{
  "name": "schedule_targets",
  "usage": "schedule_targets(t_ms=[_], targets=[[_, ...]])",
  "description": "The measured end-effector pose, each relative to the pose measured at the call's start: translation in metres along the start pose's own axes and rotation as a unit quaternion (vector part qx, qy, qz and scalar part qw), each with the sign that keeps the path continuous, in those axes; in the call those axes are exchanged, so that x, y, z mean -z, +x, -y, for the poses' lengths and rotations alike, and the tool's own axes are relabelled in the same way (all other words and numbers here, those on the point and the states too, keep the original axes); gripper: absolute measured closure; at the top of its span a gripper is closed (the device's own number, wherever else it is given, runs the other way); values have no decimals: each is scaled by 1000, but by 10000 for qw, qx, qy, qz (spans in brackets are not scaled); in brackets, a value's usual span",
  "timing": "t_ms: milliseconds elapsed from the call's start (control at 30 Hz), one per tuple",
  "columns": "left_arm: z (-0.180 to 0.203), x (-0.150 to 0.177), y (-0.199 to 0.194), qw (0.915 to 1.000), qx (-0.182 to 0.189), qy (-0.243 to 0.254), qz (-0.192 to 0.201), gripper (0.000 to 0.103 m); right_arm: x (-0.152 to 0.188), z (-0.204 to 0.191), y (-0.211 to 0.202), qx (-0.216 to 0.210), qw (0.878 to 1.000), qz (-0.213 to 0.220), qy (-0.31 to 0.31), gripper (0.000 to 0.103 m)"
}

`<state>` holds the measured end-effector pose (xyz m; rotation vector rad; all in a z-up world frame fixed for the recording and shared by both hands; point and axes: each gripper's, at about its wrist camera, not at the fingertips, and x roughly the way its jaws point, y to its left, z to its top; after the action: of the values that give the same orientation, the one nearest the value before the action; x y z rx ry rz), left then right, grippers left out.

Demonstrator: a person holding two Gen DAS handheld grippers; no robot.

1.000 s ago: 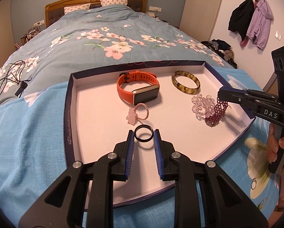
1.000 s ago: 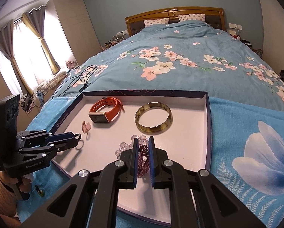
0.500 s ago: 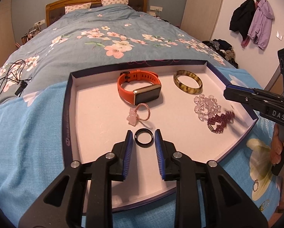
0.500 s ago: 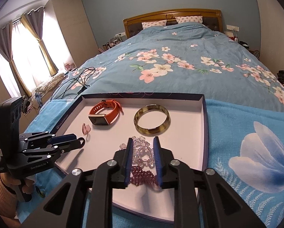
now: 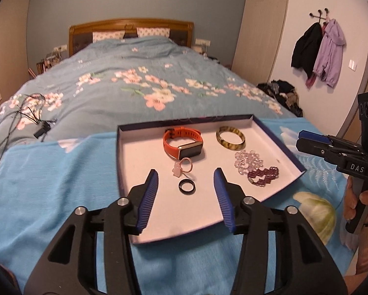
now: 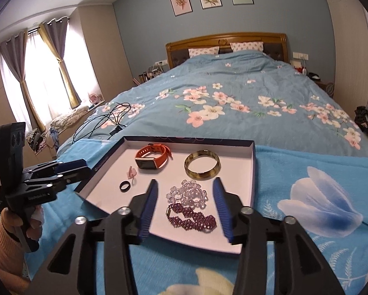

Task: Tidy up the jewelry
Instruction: 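Release the beaded bracelet into the box with the right tool while the left tool releases the black ring, then move both open tools back to the rings on the bedspread, then grasp the gold green-stone ring with the right tool while the left tool grasps the yellow-stone ring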

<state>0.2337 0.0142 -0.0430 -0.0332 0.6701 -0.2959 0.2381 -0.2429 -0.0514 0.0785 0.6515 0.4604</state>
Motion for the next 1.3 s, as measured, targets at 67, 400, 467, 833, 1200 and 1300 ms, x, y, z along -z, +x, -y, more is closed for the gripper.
schedule_targets(t_ms=[67, 400, 467, 833, 1200, 1300], targets=[[1, 5, -18, 9999, 21, 36, 128, 53, 4, -5, -11, -22, 9999, 55, -87, 55], [13, 49, -73, 9988, 277, 226, 321, 46, 45, -21, -46, -80, 9993, -86, -348, 52], [19, 57, -75, 9988, 313, 270, 276, 46, 56, -23, -50, -84, 9991, -198, -366, 52], [44, 99, -88, 9974, 486, 529, -40, 46, 111, -38, -62, -316, 9962, -742, -321, 52], [61, 114, -76, 9956, 557, 668, -335, 46, 142, -51, -72, -464, 9925, -1036, -455, 52], [64, 115, -71, 9952, 571, 693, -396, 47, 148, -53, -74, -449, 9921, -1075, -466, 54]])
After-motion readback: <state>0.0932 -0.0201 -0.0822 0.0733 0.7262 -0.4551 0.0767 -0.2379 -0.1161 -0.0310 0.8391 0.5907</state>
